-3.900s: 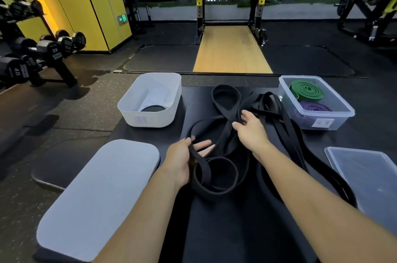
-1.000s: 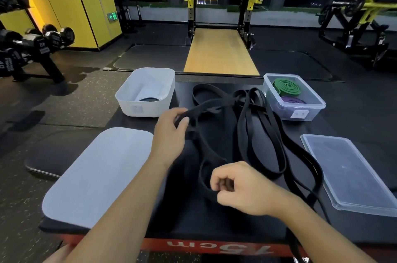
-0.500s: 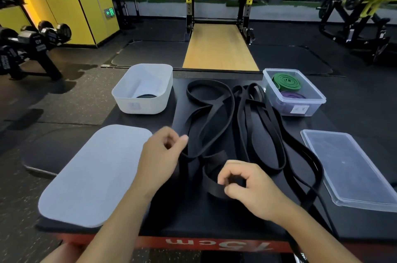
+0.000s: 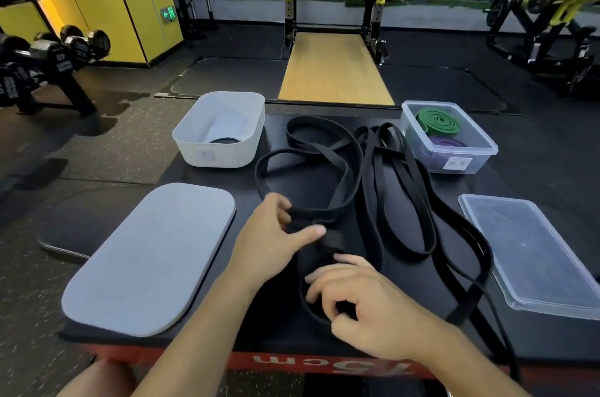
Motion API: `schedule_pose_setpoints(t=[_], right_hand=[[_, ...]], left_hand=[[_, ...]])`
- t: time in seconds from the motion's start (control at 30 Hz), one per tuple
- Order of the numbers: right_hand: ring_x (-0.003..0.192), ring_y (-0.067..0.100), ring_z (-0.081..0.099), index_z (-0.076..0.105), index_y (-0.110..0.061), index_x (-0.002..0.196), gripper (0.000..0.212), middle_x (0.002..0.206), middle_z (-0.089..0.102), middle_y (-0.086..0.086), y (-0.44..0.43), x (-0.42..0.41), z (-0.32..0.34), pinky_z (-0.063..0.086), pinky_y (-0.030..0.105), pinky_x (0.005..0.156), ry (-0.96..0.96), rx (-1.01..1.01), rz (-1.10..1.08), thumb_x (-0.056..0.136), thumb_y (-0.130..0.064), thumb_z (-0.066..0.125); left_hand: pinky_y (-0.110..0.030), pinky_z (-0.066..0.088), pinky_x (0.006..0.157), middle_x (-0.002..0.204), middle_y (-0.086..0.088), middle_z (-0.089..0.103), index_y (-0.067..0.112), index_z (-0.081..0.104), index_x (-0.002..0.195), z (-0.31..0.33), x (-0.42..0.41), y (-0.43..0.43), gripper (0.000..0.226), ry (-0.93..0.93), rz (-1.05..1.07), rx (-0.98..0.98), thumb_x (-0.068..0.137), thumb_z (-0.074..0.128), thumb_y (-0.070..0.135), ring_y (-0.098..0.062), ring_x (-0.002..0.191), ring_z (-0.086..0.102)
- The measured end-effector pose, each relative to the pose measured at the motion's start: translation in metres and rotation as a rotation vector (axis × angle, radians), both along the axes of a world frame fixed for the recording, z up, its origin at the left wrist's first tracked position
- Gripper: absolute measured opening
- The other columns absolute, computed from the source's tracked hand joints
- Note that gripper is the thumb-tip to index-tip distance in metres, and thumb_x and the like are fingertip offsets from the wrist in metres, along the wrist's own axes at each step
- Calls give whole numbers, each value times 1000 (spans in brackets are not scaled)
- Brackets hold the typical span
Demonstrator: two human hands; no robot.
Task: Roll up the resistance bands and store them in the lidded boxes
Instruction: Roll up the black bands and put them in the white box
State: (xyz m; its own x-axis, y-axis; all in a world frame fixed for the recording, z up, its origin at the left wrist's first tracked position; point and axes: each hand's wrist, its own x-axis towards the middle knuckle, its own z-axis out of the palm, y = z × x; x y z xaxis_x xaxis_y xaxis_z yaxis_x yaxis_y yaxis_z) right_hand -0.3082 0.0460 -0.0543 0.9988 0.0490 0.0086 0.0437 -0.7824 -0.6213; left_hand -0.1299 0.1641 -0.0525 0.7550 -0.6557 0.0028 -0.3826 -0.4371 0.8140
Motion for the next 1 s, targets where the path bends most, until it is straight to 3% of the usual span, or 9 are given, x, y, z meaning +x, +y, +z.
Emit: schedule_pose_setpoints(t=[0.07, 0.13, 0.23, 0.33, 0.47, 0.63, 0.8, 0.9, 1.0], right_hand=[[135, -8, 45, 57, -19, 67, 13, 112, 68, -21, -1, 0, 3, 6, 30, 127, 14, 19, 29, 78, -11, 57], [134, -6, 48, 58, -19, 67, 14, 111, 68, -19, -2, 1, 7, 5, 25, 126, 30, 73, 35, 78, -10, 58], [124, 0, 55, 59, -20, 69, 11, 105, 69, -14, -6, 2, 9, 19, 22, 121, -11, 127, -6, 75, -11, 61], [112, 4, 60, 61, -19, 69, 7, 99, 69, -13, -7, 1, 6, 28, 20, 112, -33, 92, 9, 74, -14, 60], [105, 5, 64, 65, -19, 72, 7, 95, 70, -16, -6, -2, -2, 35, 27, 110, -51, 70, 17, 73, -17, 59], [94, 14, 72, 75, -20, 80, 13, 91, 74, -12, -12, -3, -4, 55, 33, 88, -213, 268, -190, 81, -13, 64], [91, 10, 64, 72, -21, 91, 20, 96, 63, -13, -19, 3, -11, 49, 16, 75, -550, 62, -674, 85, -2, 77], [81, 4, 56, 60, -29, 100, 26, 100, 51, -12, -28, 3, -5, 42, 14, 64, -303, -42, -906, 87, -12, 75], [79, 6, 56, 47, -33, 121, 35, 114, 42, -12, -32, 4, -6, 39, 20, 61, 59, -205, -864, 94, -27, 68]], left_hand=[[-29, 52, 75, 91, 12, 69, 30, 60, 97, 0, -4, -7, 51, -2, 84, 84, 80, 68, 78, -4, 84, 65], [-32, 55, 77, 83, 12, 71, 31, 67, 86, -5, -8, -11, 51, -51, -90, 148, 87, 55, 80, -4, 79, 66], [-25, 51, 96, 115, 20, 69, 42, 70, 119, -9, -14, -12, 20, 75, -388, 15, 103, 58, 47, 3, 103, 65], [-14, 45, 92, 133, 25, 56, 37, 59, 142, -19, -11, -13, 43, 10, -474, -12, 103, 63, 20, 1, 99, 62], [-16, 48, 80, 117, 23, 65, 46, 51, 147, -24, -14, -17, 61, -8, -458, 16, 95, 75, 27, -2, 78, 56], [-20, 50, 73, 93, 12, 68, 39, 74, 109, -22, -7, -15, 29, 52, -506, 30, 88, 80, 20, -2, 73, 57], [-25, 47, 67, 108, 21, 56, 33, 62, 83, -22, -8, -5, 30, -10, -454, 100, 83, 68, 4, -1, 63, 52], [-22, 44, 80, 127, 32, 53, 41, 75, 90, -17, -13, -4, 43, -43, -527, 178, 85, 59, 2, 8, 77, 54], [-27, 47, 95, 137, 34, 49, 45, 78, 104, -6, -14, -5, 47, -130, -559, 296, 92, 53, 6, 4, 101, 58]])
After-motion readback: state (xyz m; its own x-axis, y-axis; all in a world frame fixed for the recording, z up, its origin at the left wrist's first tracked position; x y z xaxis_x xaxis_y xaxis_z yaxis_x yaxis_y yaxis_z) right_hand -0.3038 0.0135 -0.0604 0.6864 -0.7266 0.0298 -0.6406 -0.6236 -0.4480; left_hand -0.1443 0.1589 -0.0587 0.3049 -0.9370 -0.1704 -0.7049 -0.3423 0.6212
